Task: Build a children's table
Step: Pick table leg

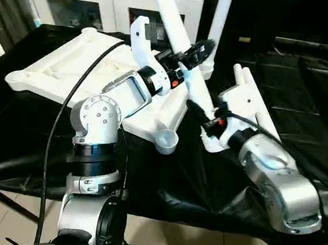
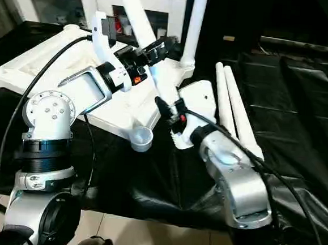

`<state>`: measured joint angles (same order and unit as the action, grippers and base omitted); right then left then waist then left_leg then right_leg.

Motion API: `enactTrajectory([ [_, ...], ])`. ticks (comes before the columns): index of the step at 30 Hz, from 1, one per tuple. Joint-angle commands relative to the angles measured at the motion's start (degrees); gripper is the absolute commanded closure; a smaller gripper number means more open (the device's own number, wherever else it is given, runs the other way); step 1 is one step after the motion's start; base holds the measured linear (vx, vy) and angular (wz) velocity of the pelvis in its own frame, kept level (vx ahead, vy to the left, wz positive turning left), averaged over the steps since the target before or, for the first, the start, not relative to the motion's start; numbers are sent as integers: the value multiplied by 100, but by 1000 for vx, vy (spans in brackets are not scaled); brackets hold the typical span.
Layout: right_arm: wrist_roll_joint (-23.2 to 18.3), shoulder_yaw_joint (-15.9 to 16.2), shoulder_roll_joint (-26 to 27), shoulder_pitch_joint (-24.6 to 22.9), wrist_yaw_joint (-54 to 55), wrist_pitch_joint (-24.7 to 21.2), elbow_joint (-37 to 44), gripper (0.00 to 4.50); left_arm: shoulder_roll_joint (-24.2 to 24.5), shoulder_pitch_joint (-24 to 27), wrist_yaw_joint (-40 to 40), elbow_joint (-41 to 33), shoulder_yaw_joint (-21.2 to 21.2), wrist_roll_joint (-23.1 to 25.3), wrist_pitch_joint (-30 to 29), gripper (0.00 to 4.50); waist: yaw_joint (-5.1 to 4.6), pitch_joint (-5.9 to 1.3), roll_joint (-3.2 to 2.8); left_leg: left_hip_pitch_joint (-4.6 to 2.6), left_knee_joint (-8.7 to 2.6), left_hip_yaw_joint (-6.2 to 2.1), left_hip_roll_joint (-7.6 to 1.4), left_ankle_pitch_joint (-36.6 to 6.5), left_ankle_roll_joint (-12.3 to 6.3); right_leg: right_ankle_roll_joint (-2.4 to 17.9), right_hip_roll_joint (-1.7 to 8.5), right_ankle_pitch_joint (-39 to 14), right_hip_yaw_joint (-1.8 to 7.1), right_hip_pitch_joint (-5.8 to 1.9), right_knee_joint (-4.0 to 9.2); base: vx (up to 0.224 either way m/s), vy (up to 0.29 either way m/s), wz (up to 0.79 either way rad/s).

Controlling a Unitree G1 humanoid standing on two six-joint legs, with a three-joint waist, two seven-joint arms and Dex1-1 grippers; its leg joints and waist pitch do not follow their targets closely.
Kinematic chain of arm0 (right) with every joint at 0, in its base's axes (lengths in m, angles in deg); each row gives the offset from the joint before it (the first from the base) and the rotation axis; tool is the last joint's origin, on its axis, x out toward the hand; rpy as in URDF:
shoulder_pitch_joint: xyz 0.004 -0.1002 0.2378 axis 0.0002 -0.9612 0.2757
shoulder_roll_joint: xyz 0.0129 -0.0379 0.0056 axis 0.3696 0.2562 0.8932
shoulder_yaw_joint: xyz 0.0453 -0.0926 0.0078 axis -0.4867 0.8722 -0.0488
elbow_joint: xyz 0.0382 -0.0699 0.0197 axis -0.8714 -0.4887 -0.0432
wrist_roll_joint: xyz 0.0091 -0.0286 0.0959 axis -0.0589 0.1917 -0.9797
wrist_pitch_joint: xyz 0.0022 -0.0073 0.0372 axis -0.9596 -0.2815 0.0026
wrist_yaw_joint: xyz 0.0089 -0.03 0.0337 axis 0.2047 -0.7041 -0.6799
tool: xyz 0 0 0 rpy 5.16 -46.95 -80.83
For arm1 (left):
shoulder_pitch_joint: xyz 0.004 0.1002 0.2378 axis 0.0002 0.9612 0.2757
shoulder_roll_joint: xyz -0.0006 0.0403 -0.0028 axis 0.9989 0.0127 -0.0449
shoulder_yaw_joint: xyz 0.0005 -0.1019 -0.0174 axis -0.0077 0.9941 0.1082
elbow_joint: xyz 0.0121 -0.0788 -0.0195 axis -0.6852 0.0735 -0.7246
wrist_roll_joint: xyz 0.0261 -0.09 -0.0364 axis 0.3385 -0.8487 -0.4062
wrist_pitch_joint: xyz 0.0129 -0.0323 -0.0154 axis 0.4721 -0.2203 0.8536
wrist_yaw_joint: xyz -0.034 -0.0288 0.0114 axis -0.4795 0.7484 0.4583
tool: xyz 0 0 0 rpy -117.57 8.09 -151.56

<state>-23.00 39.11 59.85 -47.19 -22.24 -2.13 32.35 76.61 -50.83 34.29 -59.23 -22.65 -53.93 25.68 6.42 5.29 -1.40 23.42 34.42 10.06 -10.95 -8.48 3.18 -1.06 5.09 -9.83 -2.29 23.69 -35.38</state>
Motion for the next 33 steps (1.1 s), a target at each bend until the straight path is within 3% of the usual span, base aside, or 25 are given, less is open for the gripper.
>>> enactTrajectory([
  [1,120,129,45,150,65,-68,47,265,-149,-74,-232,51,-92,96,-100,74,9,-585,76,-127,-322,-28,-80,-920,-78,1017,178,-829,144,-319,373,0,0,0],
  [6,178,226,134,211,140,-105,18,265,-286,-18,-512,48,-42,29,-77,91,4,-587,85,-125,-327,-34,-80,-941,-25,961,175,-790,142,-315,369,0,0,0],
  [20,258,96,270,381,237,-200,-87,265,-294,-77,-955,42,28,-88,111,231,9,-601,67,-131,-311,-34,-69,-918,1,927,169,-735,139,-313,359,0,0,0],
  [25,256,87,281,424,215,-203,-106,265,-317,-96,-1004,58,42,-191,142,256,8,-607,76,-123,-303,-31,-63,-879,5,931,168,-664,140,-320,348,0,0,0],
  [26,123,-2,362,425,177,-216,-118,209,-306,-97,-983,66,25,-210,142,259,7,-608,84,-121,-304,-31,-64,-880,0,931,169,-675,139,-322,348,0,0,0],
  [27,69,-34,391,422,164,-224,-119,195,-302,-97,-973,67,20,-212,140,262,7,-609,77,-124,-300,-26,-59,-899,-27,942,172,-684,142,-317,351,0,0,0],
  [31,-632,-467,592,471,-45,-700,-46,176,-46,-125,-606,97,-198,-192,145,264,16,-612,78,-132,-304,-35,-62,-903,-98,935,170,-737,132,-321,349,0,0,0],
  [32,-1048,-745,587,516,-222,-878,-13,163,110,-161,-380,109,-304,-229,35,265,21,-607,88,-143,-301,-28,-58,-918,-109,926,161,-760,135,-305,359,0,0,0],
  [33,-1048,-745,587,516,-222,-878,-13,154,110,-161,-380,109,-304,-229,35,266,29,-612,79,-146,-305,-30,-68,-919,-110,933,170,-760,137,-308,348,0,0,0],
])
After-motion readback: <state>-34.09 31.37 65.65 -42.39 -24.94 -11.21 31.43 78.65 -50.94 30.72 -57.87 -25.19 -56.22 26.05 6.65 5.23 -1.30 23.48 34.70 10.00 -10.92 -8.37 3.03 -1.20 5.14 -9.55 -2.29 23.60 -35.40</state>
